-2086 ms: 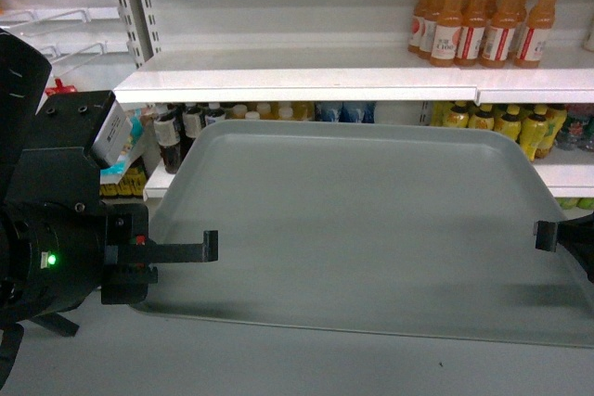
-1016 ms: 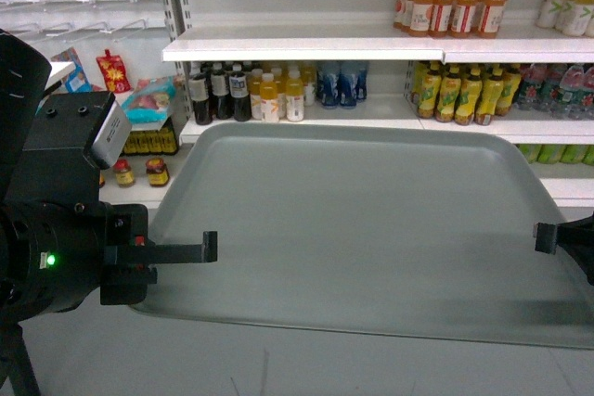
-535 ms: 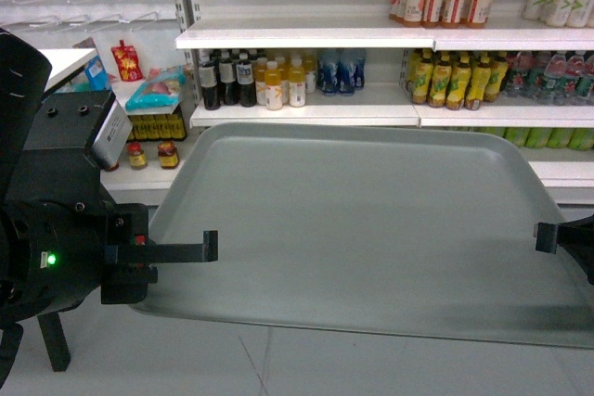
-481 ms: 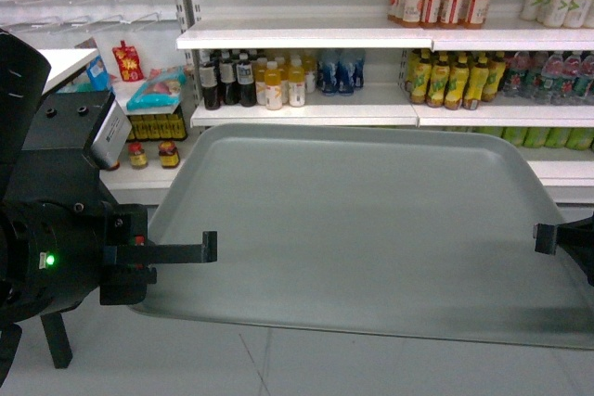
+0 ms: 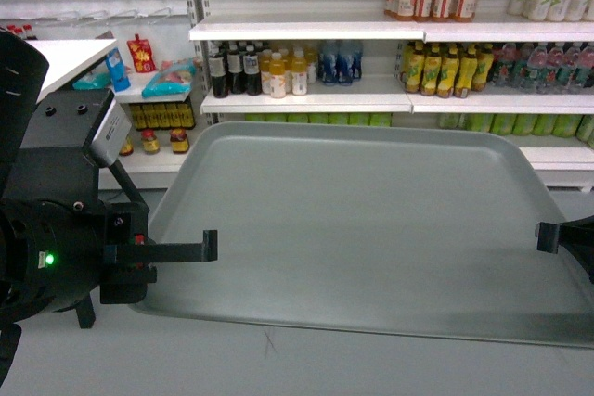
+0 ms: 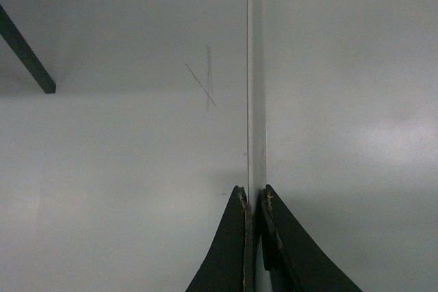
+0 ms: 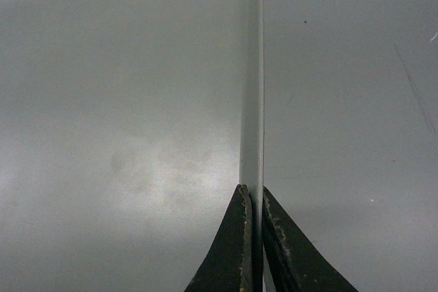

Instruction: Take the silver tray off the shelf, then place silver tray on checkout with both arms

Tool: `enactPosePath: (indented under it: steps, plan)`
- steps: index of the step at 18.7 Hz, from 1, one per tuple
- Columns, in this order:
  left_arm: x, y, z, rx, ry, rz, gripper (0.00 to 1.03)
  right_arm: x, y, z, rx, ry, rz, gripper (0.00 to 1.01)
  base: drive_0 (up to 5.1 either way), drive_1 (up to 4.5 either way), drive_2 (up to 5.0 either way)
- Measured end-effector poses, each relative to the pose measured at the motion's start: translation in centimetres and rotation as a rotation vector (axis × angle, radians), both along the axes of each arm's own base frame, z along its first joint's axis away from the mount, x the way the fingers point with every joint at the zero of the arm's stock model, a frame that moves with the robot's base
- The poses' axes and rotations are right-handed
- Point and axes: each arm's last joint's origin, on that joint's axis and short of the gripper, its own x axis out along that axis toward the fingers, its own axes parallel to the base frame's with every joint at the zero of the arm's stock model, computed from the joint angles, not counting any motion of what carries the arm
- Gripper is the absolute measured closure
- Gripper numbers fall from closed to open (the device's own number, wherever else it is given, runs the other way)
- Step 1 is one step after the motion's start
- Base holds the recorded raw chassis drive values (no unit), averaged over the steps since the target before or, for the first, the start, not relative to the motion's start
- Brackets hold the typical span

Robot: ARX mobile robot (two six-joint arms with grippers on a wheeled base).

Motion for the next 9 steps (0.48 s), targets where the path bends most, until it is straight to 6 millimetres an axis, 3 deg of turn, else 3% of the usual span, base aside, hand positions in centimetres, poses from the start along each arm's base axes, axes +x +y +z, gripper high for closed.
enactPosePath:
  steps: [9]
  plan:
    - [-0.03, -0.10, -0.03, -0.001, 0.002, -0.005, 1.00, -0.01, -0.02, -0.03, 0.000, 0.003, -0.001, 0.98, -4.6, 2.48, 2.5]
